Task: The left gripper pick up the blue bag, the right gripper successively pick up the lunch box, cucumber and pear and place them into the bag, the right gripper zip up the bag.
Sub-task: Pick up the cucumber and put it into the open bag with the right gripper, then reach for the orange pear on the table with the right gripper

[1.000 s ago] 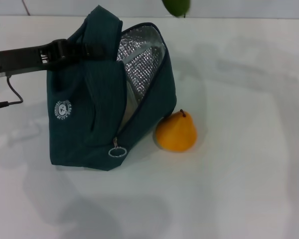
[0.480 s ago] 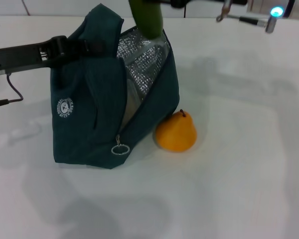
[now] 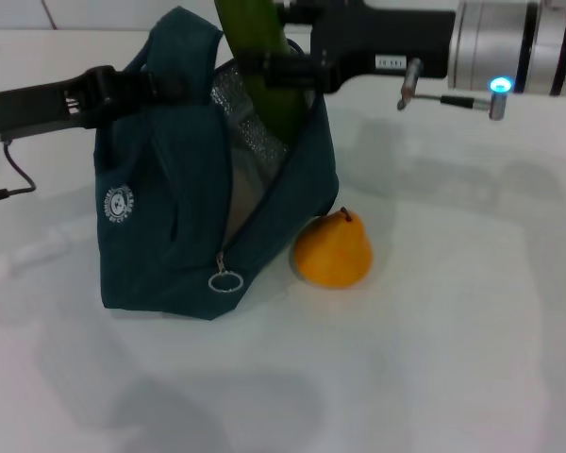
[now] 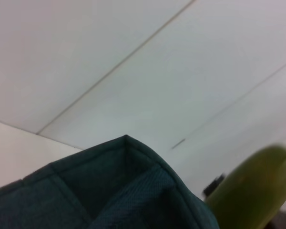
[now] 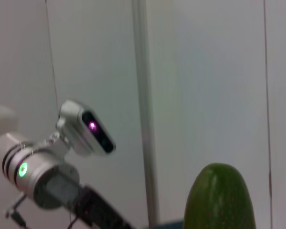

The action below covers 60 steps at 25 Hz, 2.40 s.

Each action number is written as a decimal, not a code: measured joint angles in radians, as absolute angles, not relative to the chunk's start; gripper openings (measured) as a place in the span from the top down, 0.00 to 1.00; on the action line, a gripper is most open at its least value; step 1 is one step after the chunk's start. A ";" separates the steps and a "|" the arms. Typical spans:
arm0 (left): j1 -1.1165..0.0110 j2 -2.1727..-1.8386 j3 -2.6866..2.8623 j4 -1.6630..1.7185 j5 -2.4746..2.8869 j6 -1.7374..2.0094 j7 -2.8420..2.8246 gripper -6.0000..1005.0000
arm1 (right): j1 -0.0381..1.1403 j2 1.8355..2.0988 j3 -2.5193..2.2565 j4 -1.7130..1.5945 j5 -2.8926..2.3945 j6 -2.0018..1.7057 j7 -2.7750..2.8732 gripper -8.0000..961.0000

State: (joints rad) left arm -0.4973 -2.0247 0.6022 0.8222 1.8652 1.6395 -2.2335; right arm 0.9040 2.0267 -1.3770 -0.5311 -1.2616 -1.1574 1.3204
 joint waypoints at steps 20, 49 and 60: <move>-0.482 -2.029 0.581 0.822 1.865 1.632 -2.223 0.93 | 0.901 2.020 -1.492 -0.529 -1.295 -1.072 1.403 0.29; -0.478 -2.025 0.581 0.822 1.865 1.630 -2.220 0.93 | 0.587 1.992 -1.233 -1.070 -1.728 -1.402 1.658 0.22; -0.476 -2.026 0.581 0.822 1.854 1.624 -2.220 0.93 | 0.437 2.015 -1.241 -0.962 -1.638 -1.458 1.343 0.22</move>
State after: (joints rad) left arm -0.4761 -2.0260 0.5814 0.8223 1.8535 1.6237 -2.2197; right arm 0.4368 2.0145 -1.2411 -0.9619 -1.6383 -1.4583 1.3433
